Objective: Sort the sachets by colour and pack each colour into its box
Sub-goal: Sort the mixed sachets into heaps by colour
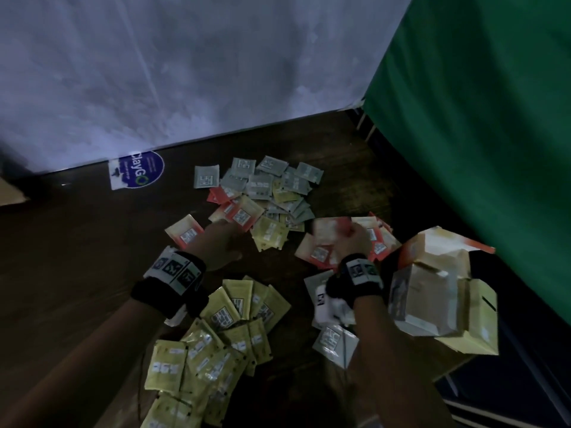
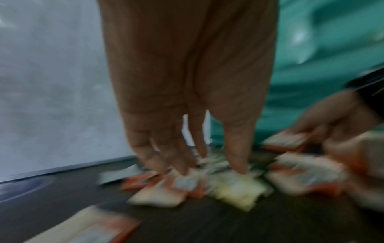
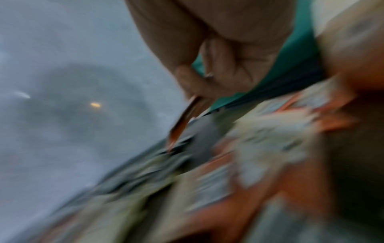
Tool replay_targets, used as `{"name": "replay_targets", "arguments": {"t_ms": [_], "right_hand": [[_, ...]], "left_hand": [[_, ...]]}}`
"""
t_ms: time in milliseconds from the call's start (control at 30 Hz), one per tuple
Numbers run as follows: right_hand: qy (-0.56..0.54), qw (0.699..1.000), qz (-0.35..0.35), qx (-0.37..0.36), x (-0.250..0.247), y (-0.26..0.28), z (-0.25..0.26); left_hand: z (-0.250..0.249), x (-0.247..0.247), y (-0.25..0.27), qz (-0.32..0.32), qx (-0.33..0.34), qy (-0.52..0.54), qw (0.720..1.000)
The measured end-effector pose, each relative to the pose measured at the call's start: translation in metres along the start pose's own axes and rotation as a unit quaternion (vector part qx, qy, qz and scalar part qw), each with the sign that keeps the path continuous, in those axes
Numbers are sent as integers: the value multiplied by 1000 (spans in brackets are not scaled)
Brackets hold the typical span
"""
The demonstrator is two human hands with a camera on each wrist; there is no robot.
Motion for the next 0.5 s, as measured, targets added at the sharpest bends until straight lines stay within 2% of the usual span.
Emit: {"name": "replay_targets", "arguments": {"t_ms": [33,100,167,200,267,333,400,433,500], "right_hand": [[59,998,-18,21,-13,-7,-2],[163,985,8,59,-23,-20,-18],[213,973,1,85,-16,-44,-39],[204,974,12,96,-15,-47,-41],[71,988,37,134,-18,-37,-35],[36,992,23,115,-18,-18,-23],[44,998,-15,40,-15,11,1],[27,999,-34,4,-6,3,2],[-3,999,-29,-41,11,7,11]], "left_hand": [[17,-3,0,-5,-43,-24,999],[45,-9,1,-12,-141,-43,989],[64,-15,1,-33,-220,-28,974],[70,-17,0,-34,-249,-22,968],[79,-21,-3,-14,-280,-17,960],[92,-22,-7,0,-296,-21,955],[107,-22,-13,-1,-300,-12,954],[108,-25,-13,6,-302,2,953],[95,-37,-10,24,-304,22,952]]}}
Point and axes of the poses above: each hand's wrist, its own y-axis away from the middle knuckle, its own x-axis out of the palm, z = x × y, the point moved 3 cm from there along -y, towards the middle knuckle, and after that the axes turned 14 degrees about x, right-handed, at the moved point
